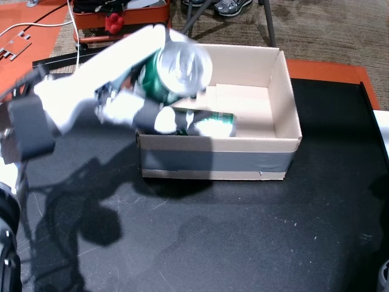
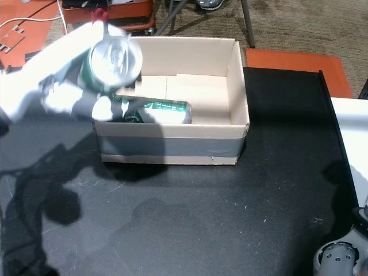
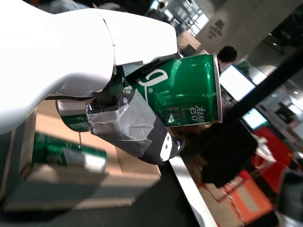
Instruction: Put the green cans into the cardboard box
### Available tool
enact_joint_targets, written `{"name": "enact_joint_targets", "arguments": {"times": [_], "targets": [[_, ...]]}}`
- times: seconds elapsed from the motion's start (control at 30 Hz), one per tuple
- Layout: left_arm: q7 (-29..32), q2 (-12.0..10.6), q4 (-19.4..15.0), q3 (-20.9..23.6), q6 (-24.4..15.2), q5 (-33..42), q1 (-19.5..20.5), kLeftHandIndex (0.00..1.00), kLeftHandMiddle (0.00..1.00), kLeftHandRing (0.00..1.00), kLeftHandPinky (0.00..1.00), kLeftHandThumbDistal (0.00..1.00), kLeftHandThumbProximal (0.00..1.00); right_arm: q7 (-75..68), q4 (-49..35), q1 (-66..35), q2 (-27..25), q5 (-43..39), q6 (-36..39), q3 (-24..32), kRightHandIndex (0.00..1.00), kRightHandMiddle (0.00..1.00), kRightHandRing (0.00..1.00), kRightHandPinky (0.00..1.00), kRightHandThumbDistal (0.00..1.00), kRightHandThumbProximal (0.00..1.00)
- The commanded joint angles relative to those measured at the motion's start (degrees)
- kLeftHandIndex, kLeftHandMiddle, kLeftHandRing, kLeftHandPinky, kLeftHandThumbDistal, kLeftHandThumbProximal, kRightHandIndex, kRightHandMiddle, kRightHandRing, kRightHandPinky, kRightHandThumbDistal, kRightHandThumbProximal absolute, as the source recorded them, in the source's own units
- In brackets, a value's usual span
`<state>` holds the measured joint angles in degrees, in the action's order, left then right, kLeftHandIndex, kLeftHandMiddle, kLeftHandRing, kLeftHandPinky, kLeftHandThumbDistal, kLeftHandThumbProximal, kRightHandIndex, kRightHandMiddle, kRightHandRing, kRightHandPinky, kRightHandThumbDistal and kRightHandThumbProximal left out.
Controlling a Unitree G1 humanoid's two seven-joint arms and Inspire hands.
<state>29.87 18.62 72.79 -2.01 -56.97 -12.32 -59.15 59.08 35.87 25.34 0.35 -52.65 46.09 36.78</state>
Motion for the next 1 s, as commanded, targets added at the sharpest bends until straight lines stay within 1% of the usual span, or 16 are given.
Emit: {"name": "enact_joint_targets", "arguments": {"times": [0.0, 0.07, 0.13, 0.17, 0.23, 0.3, 0.43, 0.57, 0.6, 0.67, 0.73, 0.8, 0.83, 0.9, 0.97], "targets": [[-1.8, 0.6, 0.4, -0.8, 0.8, -1.1, -2.4, 0.12, 0.11, 0.16, 0.22, 0.46, 0.00, 0.2, 0.5, 0.7, 0.4, 0.5, 0.4, -0.2, 0.28, 0.32, 0.39, 0.48, 0.27, 0.33], [0.3, -0.3, 0.8, 0.0, 2.5, 0.5, -3.5, 0.16, 0.13, 0.17, 0.21, 0.49, 0.00, 0.6, 0.6, 0.8, 0.4, 0.1, -0.2, -0.3, 0.28, 0.32, 0.38, 0.47, 0.31, 0.32], [1.5, -1.3, 1.1, 0.8, 3.3, 1.8, -4.7, 0.17, 0.14, 0.16, 0.20, 0.44, 0.00, 0.9, 0.8, 0.9, 0.4, 0.1, -0.4, -0.3, 0.28, 0.32, 0.38, 0.47, 0.32, 0.32], [1.0, -1.7, 1.2, 0.8, 3.6, 1.5, -5.4, 0.15, 0.12, 0.15, 0.20, 0.45, 0.00, 1.0, 1.0, 1.0, 0.5, 0.3, -0.1, -0.4, 0.28, 0.32, 0.38, 0.48, 0.32, 0.32], [-1.1, -2.1, 1.6, -0.1, 5.4, -0.2, -7.2, 0.06, 0.06, 0.12, 0.20, 0.46, 0.00, 1.1, 1.4, 1.2, 0.7, 0.7, 0.7, -0.5, 0.28, 0.32, 0.38, 0.48, 0.31, 0.33], [-3.2, -2.5, 2.2, -1.1, 7.9, -1.9, -8.8, 0.03, 0.04, 0.11, 0.20, 0.48, 0.00, 1.7, 1.8, 1.3, 0.8, 0.8, 1.3, -0.5, 0.28, 0.32, 0.38, 0.48, 0.29, 0.33], [-8.3, -3.3, 3.5, -3.6, 12.9, -5.6, -10.9, 0.04, 0.06, 0.12, 0.21, 0.46, 0.00, 2.6, 1.9, 1.4, 1.2, 0.3, 0.6, -0.8, 0.28, 0.32, 0.38, 0.49, 0.32, 0.32], [-11.8, -4.2, 4.4, -5.7, 18.4, -8.4, -12.1, 0.05, 0.07, 0.11, 0.17, 0.45, 0.00, 3.6, 1.8, 1.2, 1.6, 0.3, 0.7, -0.8, 0.28, 0.32, 0.38, 0.49, 0.28, 0.33], [-13.0, -4.3, 4.6, -6.5, 19.8, -9.6, -12.3, 0.07, 0.08, 0.12, 0.17, 0.43, 0.00, 3.7, 1.6, 1.1, 1.7, 0.2, 0.5, -0.8, 0.28, 0.32, 0.39, 0.50, 0.30, 0.33], [-15.2, -4.5, 4.8, -8.2, 21.9, -11.8, -12.7, 0.09, 0.10, 0.14, 0.17, 0.41, 0.00, 3.6, 1.2, 0.9, 2.0, 0.5, 0.5, -1.0, 0.28, 0.32, 0.38, 0.49, 0.30, 0.33], [-17.0, -4.8, 5.1, -9.7, 24.2, -13.7, -13.0, 0.11, 0.13, 0.15, 0.17, 0.41, 0.00, 3.1, 0.9, 0.7, 2.3, 1.0, 1.0, -1.2, 0.28, 0.32, 0.38, 0.49, 0.32, 0.34], [-18.3, -5.1, 5.2, -10.9, 25.6, -15.3, -13.1, 0.14, 0.14, 0.16, 0.17, 0.44, 0.00, 3.0, 1.0, 0.7, 2.5, 1.2, 1.4, -1.2, 0.28, 0.32, 0.38, 0.49, 0.32, 0.34], [-19.0, -5.2, 5.3, -11.7, 25.8, -16.2, -12.9, 0.16, 0.14, 0.14, 0.16, 0.45, 0.00, 3.2, 0.9, 0.7, 2.6, 1.1, 1.3, -1.2, 0.28, 0.32, 0.38, 0.49, 0.30, 0.34], [-19.4, -5.6, 5.5, -13.1, 26.9, -17.6, -12.7, 0.16, 0.13, 0.13, 0.14, 0.43, 0.00, 3.6, 0.9, 0.7, 2.7, 0.9, 1.3, -1.2, 0.28, 0.32, 0.39, 0.50, 0.28, 0.35], [-19.4, -6.0, 5.8, -14.9, 28.5, -19.3, -12.4, 0.16, 0.13, 0.13, 0.13, 0.42, 0.00, 3.8, 0.9, 0.8, 2.7, 0.7, 1.2, -1.2, 0.29, 0.32, 0.39, 0.50, 0.29, 0.35]]}}
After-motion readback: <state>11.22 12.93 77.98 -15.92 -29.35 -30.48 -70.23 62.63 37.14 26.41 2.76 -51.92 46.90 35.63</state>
